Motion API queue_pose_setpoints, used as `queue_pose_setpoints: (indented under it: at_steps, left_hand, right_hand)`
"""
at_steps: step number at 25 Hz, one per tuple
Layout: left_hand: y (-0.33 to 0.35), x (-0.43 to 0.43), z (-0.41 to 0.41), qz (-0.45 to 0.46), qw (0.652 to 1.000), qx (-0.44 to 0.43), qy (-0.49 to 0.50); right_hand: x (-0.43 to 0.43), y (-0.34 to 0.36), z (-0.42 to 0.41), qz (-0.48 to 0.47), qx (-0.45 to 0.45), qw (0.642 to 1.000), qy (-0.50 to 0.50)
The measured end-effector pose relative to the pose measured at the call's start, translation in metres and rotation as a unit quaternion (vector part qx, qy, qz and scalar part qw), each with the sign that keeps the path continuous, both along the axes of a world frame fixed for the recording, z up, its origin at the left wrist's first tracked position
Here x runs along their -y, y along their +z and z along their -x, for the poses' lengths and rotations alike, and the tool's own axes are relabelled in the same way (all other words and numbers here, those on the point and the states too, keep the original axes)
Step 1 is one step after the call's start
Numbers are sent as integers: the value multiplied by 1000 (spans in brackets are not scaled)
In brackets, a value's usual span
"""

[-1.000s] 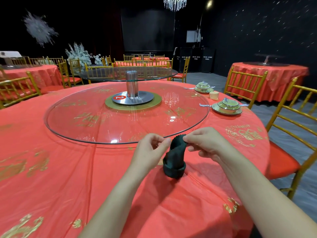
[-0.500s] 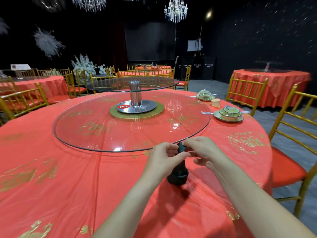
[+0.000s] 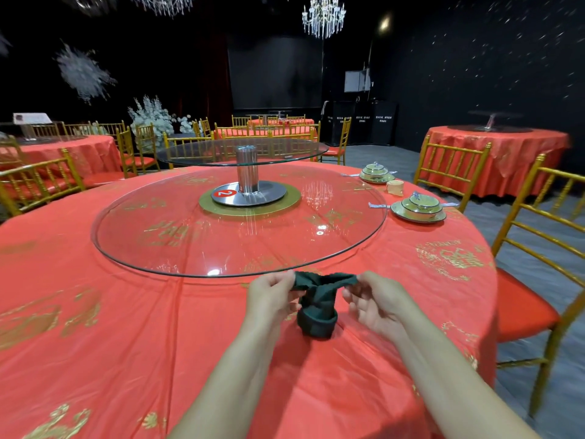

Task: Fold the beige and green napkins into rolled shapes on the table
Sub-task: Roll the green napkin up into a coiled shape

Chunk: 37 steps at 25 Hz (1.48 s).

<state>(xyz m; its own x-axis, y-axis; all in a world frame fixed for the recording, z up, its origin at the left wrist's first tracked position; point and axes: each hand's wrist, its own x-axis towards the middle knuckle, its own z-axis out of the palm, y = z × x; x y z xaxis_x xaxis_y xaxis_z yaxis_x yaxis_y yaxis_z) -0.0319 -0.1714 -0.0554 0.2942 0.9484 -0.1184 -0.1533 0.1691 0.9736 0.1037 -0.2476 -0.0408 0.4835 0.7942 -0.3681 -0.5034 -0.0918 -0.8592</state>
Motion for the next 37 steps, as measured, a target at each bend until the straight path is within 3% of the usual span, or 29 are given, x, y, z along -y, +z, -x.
queue_pose_setpoints:
  at_steps: [3, 7, 12, 16, 19, 24, 25, 27, 30, 31, 33, 34, 36, 37]
  left_hand:
    - [-15, -4, 11, 166, 979, 115, 17]
    - [-26, -12, 24, 238, 957, 154, 58]
    - [-22, -16, 3, 166, 984, -8, 60]
    - [-21, -20, -8, 81, 993, -76, 47]
    - [-23, -17, -9, 28, 991, -119, 48]
    - [-25, -17, -10, -18, 991, -121, 51]
    - [-24, -17, -10, -39, 990, -130, 45]
    - [-20, -18, -11, -108, 975, -190, 27]
    - [-14, -19, -14, -195, 940, -281, 16]
    - [-13, -19, -13, -214, 929, -303, 23]
    - [-14, -16, -11, -236, 913, -327, 55]
    - [-17, -13, -10, -246, 909, -327, 74]
    - [-26, -8, -9, -258, 909, -314, 96]
    - [-30, -7, -7, -253, 911, -310, 101]
  right_hand:
    - [8, -25, -1, 4, -93, 995, -43]
    - [12, -43, -3, -15, -135, 986, -96]
    - [1, -36, -4, 28, 60, 996, -56]
    - [-11, -17, -11, 57, 229, 971, -32]
    - [-26, 11, -15, 95, 419, 903, -17]
    - [-27, 29, 16, 223, 653, 716, 103]
    - [-28, 24, 20, 228, 668, 701, 101]
    - [-35, 11, 21, 231, 651, 718, 83]
    - [-39, 0, 15, 185, 570, 799, 35]
    - [-36, -4, 14, 155, 511, 845, 14]
    - [-29, -15, 15, 107, 304, 946, -30]
    - [-25, -21, 18, 92, 206, 973, -49]
    - [-23, -36, 20, 83, 143, 983, -74]
    - [-23, -42, 19, 94, 179, 976, -77]
